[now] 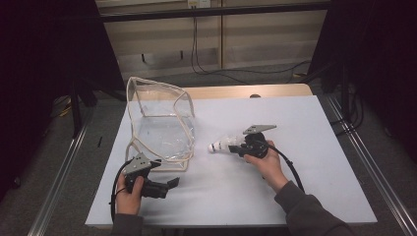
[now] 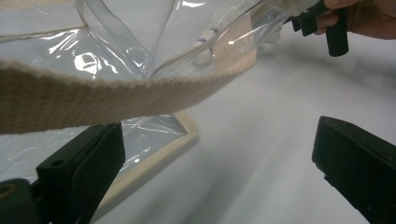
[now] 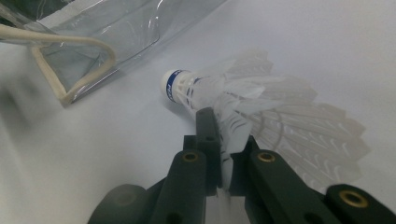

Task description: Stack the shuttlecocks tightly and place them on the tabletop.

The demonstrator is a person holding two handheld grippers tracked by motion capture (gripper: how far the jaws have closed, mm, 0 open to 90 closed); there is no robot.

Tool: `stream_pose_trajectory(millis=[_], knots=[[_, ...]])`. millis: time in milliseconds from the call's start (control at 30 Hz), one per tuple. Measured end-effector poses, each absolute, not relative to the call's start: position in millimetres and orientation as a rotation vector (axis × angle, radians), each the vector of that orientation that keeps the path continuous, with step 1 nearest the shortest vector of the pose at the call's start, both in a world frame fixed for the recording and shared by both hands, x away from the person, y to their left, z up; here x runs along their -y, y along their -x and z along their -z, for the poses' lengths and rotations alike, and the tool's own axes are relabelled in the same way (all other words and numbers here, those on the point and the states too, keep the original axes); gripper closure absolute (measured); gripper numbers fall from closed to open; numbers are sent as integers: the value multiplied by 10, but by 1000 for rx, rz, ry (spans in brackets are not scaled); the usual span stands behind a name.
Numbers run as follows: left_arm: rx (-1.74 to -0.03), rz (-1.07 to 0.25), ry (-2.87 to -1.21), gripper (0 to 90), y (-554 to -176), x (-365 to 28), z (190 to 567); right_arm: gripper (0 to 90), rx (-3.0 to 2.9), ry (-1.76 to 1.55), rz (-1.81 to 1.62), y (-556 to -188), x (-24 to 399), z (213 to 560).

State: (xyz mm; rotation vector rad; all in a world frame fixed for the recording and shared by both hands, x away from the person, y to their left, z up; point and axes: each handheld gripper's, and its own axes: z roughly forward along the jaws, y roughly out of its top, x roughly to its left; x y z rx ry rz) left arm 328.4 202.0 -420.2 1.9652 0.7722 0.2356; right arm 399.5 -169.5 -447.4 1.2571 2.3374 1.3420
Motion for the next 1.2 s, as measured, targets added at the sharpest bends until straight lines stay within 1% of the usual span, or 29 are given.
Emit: stream_pose_trajectory(millis=[700, 1200], knots=[[-775, -230, -1950, 28, -3288, -2044, 4219, 880, -2351, -1249, -1381, -3910, 1752, 4333], [-774, -223, -1944, 28, -3304, -2031, 4218, 880, -2364, -1198, -1377, -3896, 1762, 4100]])
